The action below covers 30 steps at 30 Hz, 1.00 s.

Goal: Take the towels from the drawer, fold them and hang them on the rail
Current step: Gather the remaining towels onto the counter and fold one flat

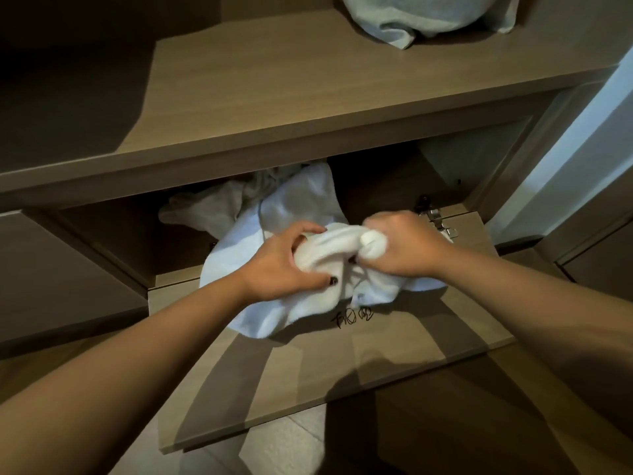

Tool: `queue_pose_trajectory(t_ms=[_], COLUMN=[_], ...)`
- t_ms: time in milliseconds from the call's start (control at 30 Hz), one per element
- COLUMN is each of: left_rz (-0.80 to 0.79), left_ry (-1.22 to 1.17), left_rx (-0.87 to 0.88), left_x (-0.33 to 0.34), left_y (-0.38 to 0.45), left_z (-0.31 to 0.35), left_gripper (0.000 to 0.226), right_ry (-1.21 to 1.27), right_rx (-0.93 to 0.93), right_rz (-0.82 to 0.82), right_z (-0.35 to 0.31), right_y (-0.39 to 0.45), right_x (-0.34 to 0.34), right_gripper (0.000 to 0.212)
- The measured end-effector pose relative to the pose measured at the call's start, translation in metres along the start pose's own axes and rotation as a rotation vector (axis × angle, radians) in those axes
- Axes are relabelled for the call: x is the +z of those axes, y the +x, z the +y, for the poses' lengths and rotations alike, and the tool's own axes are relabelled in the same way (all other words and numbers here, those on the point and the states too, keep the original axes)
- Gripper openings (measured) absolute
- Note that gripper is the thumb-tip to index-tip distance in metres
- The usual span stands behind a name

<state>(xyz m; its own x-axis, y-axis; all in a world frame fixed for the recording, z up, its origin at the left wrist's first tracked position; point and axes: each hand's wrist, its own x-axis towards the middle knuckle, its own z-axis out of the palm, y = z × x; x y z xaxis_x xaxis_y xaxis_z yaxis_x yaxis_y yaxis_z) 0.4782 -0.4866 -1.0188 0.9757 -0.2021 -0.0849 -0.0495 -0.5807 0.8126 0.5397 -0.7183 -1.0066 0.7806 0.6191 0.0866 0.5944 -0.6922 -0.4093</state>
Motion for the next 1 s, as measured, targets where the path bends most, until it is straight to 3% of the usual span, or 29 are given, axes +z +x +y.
queue_pose_trajectory(t_ms=[100, 200, 267, 333, 400, 467, 533, 633, 800, 900, 1000], left_rz=[-0.071, 0.025, 0.089, 0.165, 0.235, 0.251, 0.225, 0.253, 0.211, 0.083, 0.116], left_ry=[0.332, 0.292, 0.131, -0.185, -0.48, -0.681, -0.836, -1.059, -1.226, -1.262, -1.111], left_rx=[-0.055, -0.063, -0.091, -0.218, -0.358, -0.448, -0.492, -0.52, -0.541, -0.509, -0.458], left_x=[-0.005, -0.011, -0.015, -0.018, -0.022, -0.026, -0.026, -0.019, -0.013, -0.011, -0.008], left_y=[0.001, 0.003, 0.007, 0.011, 0.015, 0.016, 0.014, 0.01, 0.017, 0.018, 0.022], left_z=[-0.015, -0.031, -0.035, -0.033, -0.026, -0.019, -0.01, 0.009, 0.036, 0.038, 0.029], left_gripper=[0.038, 0.021, 0.02, 0.019, 0.027, 0.041, 0.037, 0.016, 0.029, 0.039, 0.035], right_ry=[0.168, 0.166, 0.179, 0.151, 0.018, -0.159, -0.184, 0.104, 0.2, 0.191, 0.155], right_rx=[0.114, 0.143, 0.138, 0.1, 0.023, -0.051, -0.049, 0.068, 0.155, 0.209, 0.21], right_rz=[0.254, 0.348, 0.305, 0.212, 0.057, -0.055, -0.049, 0.062, 0.035, 0.044, 0.079], right_z=[0.021, 0.033, 0.032, 0.027, 0.022, 0.017, 0.011, -0.011, -0.044, -0.044, -0.042], right_y=[-0.002, -0.001, -0.004, -0.008, -0.009, -0.007, -0.005, -0.001, 0.013, 0.017, 0.016], right_x=[-0.012, -0.024, -0.026, -0.023, -0.017, -0.013, -0.012, -0.008, 0.007, 0.006, 0.009], right_gripper=[0.023, 0.024, 0.034, 0.056, 0.083, 0.092, 0.09, 0.098, 0.133, 0.123, 0.077])
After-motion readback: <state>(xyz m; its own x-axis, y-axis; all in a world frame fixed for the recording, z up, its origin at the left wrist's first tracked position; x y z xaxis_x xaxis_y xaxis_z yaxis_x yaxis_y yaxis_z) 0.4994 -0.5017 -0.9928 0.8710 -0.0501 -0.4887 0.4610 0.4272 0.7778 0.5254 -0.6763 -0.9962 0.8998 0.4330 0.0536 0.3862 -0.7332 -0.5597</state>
